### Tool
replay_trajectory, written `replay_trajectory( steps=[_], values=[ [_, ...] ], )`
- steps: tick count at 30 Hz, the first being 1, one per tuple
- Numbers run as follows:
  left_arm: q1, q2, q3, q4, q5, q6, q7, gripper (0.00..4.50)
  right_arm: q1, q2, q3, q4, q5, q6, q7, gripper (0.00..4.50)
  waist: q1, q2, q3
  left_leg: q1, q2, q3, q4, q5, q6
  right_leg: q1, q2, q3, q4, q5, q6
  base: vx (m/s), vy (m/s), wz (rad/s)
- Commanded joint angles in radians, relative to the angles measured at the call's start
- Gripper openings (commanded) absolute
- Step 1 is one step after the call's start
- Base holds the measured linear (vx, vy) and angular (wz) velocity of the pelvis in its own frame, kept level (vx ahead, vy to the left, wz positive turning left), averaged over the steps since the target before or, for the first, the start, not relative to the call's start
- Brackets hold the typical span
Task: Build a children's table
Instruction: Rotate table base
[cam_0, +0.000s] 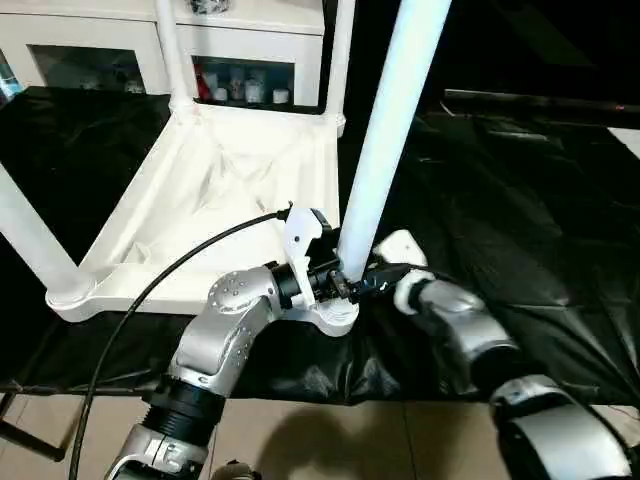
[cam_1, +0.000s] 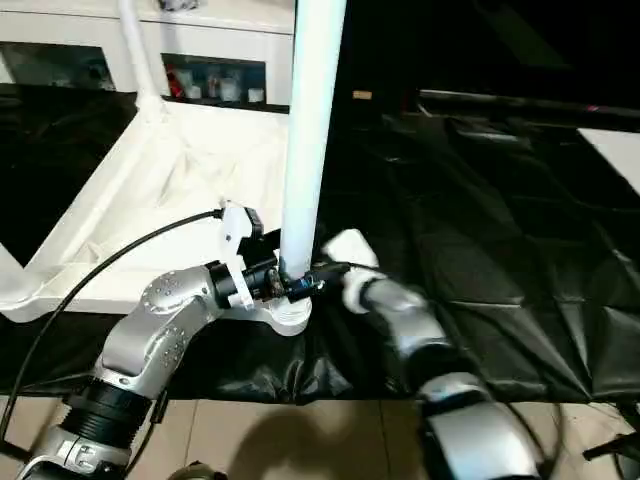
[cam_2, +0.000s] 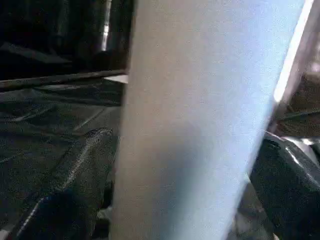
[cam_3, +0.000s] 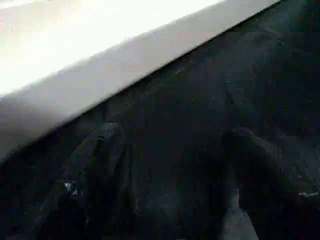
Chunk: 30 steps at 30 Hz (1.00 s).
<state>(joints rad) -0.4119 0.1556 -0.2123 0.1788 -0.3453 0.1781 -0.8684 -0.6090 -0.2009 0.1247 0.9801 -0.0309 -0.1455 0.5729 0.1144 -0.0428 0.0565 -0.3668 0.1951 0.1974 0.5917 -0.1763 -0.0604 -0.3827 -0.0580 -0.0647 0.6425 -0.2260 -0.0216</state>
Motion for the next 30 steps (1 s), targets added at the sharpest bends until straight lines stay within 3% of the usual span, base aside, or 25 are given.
replay_trajectory(
  steps=[1,3,5,8,10,11,13,15,16,19,21,22,23,26,30],
  values=[
    [0.007,0.057,0.009,-0.020,0.000,0.025,-0.071,4.42,0.036,-0.045,-0.025,-0.083,0.026,0.011,0.062,3.61,0.004,0.010,-0.069,0.015,0.044,-0.024,-0.061,-0.158,0.017,0.049,-0.087,0.056,-0.072,0.005,-0.214,0.000,0.000,0.00],
    [0.026,0.120,0.009,-0.043,-0.022,0.058,-0.141,4.42,0.073,-0.081,-0.028,-0.164,0.046,0.025,0.115,3.61,0.006,0.015,-0.066,0.015,0.045,-0.026,-0.062,-0.167,0.022,0.048,-0.087,0.057,-0.073,-0.014,-0.205,0.000,0.000,0.00],
    [0.040,0.192,0.002,-0.049,-0.031,0.071,-0.219,4.42,0.118,-0.132,-0.022,-0.264,0.061,0.047,0.176,3.61,0.002,0.012,-0.065,0.017,0.044,-0.023,-0.063,-0.174,0.022,0.046,-0.082,0.056,-0.075,-0.030,-0.204,0.000,0.000,0.00],
    [0.035,0.226,-0.002,-0.030,-0.027,0.068,-0.261,4.42,0.139,-0.166,-0.015,-0.314,0.063,0.060,0.213,3.61,0.006,0.014,-0.062,0.018,0.045,-0.023,-0.065,-0.192,0.017,0.043,-0.084,0.056,-0.079,-0.081,-0.203,0.000,0.000,0.00],
    [0.003,0.264,-0.022,0.051,0.020,0.017,-0.311,4.42,0.178,-0.221,-0.001,-0.414,0.072,0.084,0.286,3.61,0.008,0.017,-0.058,0.018,0.044,-0.024,-0.067,-0.219,0.014,0.041,-0.084,0.057,-0.088,-0.132,-0.190,0.000,0.000,0.00],
    [-0.002,0.268,-0.025,0.065,0.029,0.006,-0.317,4.16,0.183,-0.228,0.001,-0.429,0.074,0.088,0.297,3.61,0.010,0.016,-0.058,0.020,0.043,-0.023,-0.067,-0.219,0.016,0.041,-0.082,0.058,-0.090,-0.138,-0.180,0.000,0.000,0.00],
    [-0.026,0.277,-0.035,0.110,0.046,-0.009,-0.333,4.07,0.204,-0.253,0.007,-0.489,0.088,0.114,0.336,3.61,0.013,0.021,-0.061,0.021,0.044,-0.025,-0.067,-0.214,0.013,0.041,-0.084,0.058,-0.088,-0.126,-0.179,0.000,0.000,0.00],
    [-0.057,0.288,-0.055,0.171,0.091,-0.061,-0.342,3.89,0.231,-0.282,0.014,-0.565,0.108,0.158,0.381,3.61,0.015,0.018,-0.061,0.020,0.045,-0.025,-0.067,-0.204,0.015,0.041,-0.083,0.058,-0.088,-0.106,-0.182,0.000,0.000,0.00],
    [-0.071,0.292,-0.063,0.198,0.111,-0.084,-0.348,3.68,0.243,-0.293,0.017,-0.597,0.117,0.178,0.401,3.89,0.019,0.018,-0.063,0.020,0.044,-0.025,-0.065,-0.197,0.020,0.042,-0.084,0.058,-0.085,-0.086,-0.185,0.000,0.000,0.00],
    [-0.116,0.308,-0.087,0.280,0.150,-0.111,-0.382,3.63,0.270,-0.319,0.030,-0.674,0.141,0.230,0.448,4.00,0.027,0.021,-0.064,0.018,0.045,-0.027,-0.064,-0.187,0.026,0.046,-0.084,0.057,-0.081,-0.056,-0.183,0.000,0.000,0.00],
    [-0.134,0.314,-0.096,0.313,0.162,-0.120,-0.405,3.33,0.280,-0.327,0.033,-0.701,0.144,0.246,0.456,4.26,0.029,0.026,-0.066,0.017,0.046,-0.028,-0.063,-0.183,0.023,0.045,-0.091,0.056,-0.080,-0.058,-0.192,0.000,0.000,0.00],
    [-0.141,0.316,-0.099,0.324,0.166,-0.124,-0.411,3.19,0.284,-0.328,0.034,-0.709,0.143,0.251,0.456,4.37,0.028,0.023,-0.065,0.017,0.046,-0.027,-0.063,-0.186,0.021,0.044,-0.092,0.056,-0.082,-0.065,-0.199,0.000,0.000,0.00],
    [-0.153,0.316,-0.101,0.346,0.175,-0.139,-0.421,3.19,0.290,-0.331,0.033,-0.724,0.142,0.261,0.456,4.37,0.030,0.030,-0.066,0.018,0.047,-0.028,-0.063,-0.189,0.017,0.043,-0.092,0.056,-0.081,-0.069,-0.203,0.000,0.000,0.00],
    [-0.179,0.320,-0.119,0.399,0.207,-0.195,-0.445,3.13,0.302,-0.337,0.037,-0.754,0.142,0.283,0.461,4.48,0.032,0.030,-0.064,0.019,0.047,-0.029,-0.065,-0.205,0.012,0.043,-0.093,0.056,-0.086,-0.094,-0.201,0.000,0.000,0.00],
    [-0.207,0.314,-0.128,0.480,0.239,-0.267,-0.452,2.68,0.317,-0.350,0.043,-0.799,0.151,0.325,0.473,4.50,0.035,0.030,-0.064,0.016,0.047,-0.028,-0.063,-0.191,0.014,0.045,-0.093,0.057,-0.085,-0.077,-0.200,0.000,0.000,0.00]
  ],
)
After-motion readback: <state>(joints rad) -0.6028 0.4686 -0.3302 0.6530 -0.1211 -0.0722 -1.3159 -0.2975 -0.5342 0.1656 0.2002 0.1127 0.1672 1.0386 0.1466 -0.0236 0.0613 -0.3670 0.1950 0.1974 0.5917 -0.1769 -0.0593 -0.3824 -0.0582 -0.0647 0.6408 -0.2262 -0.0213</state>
